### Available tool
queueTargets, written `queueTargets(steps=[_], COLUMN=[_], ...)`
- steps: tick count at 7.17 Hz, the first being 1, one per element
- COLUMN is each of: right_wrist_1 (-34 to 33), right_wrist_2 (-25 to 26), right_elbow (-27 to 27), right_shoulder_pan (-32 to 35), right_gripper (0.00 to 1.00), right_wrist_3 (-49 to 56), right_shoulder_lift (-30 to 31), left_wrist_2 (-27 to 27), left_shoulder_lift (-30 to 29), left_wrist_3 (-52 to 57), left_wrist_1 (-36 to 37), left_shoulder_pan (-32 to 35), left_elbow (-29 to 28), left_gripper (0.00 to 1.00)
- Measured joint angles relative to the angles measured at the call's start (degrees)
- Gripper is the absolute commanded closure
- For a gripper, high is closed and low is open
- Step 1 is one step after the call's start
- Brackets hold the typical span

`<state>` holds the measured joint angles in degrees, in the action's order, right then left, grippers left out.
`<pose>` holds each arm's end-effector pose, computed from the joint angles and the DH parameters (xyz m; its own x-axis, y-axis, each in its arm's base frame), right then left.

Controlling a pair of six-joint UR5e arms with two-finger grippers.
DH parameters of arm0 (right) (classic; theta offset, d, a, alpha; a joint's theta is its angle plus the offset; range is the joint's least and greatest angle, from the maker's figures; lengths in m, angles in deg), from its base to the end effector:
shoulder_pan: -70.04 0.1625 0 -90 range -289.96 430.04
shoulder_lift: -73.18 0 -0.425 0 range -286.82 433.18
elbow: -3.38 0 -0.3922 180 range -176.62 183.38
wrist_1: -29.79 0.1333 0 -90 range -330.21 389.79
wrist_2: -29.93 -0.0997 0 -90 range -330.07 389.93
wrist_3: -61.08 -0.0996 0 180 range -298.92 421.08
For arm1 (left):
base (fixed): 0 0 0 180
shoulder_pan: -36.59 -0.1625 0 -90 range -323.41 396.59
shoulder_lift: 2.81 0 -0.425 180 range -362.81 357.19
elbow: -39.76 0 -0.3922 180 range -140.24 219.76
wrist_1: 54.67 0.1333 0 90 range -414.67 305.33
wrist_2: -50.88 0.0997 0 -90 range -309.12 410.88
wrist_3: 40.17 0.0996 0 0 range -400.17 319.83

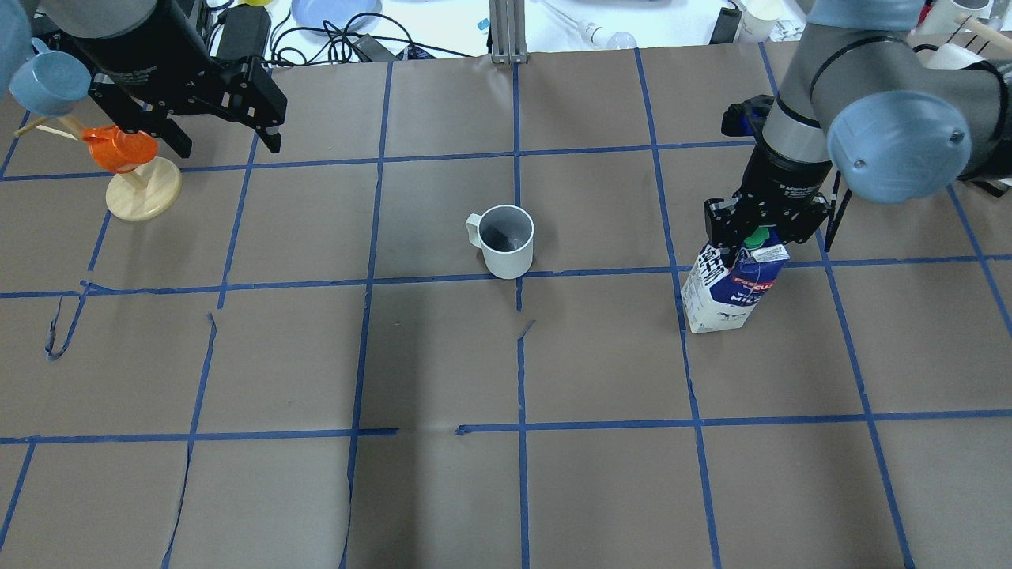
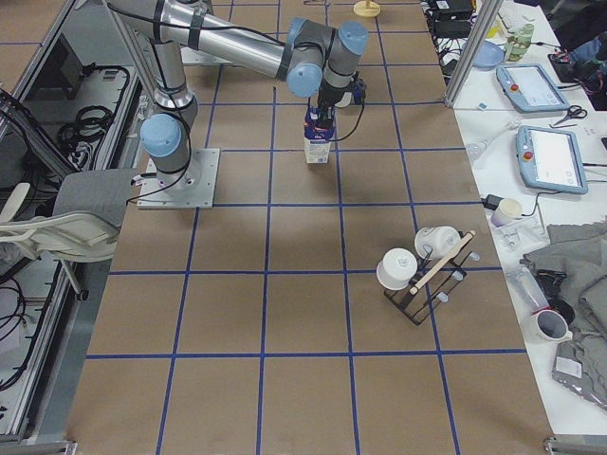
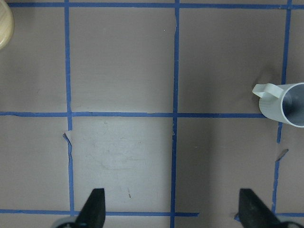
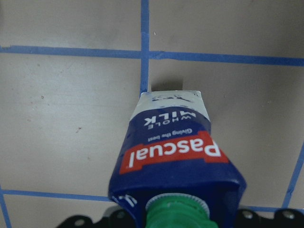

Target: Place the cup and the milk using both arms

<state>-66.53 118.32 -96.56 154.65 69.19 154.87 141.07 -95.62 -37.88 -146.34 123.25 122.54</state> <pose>0.0875 -0.5214 0.3422 -0.9977 -0.0387 -0.0564 -0.0493 0.9784 0.2008 -0.1027 -0.5231 0.5224 -0.9998 -0.0185 -0.0052 -0.0183 0.9987 -0.0476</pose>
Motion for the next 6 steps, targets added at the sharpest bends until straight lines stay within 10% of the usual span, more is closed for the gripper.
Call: queueTargets(steps=[6], right_wrist_1=[-3.5], right_wrist_2=[-2.1], right_elbow=[11.8], right_shoulder_pan=[10.4], right_gripper=[0.55], right_wrist_3=[-16.8], right_shoulder_lift=[-8.1], left_wrist_2=[0.1], left_shoulder_lift=[0.0], left_wrist_3=[0.0], left_wrist_1=[0.0], left_shoulder_pan=[0.0], left_elbow=[0.1], left_gripper=[0.0])
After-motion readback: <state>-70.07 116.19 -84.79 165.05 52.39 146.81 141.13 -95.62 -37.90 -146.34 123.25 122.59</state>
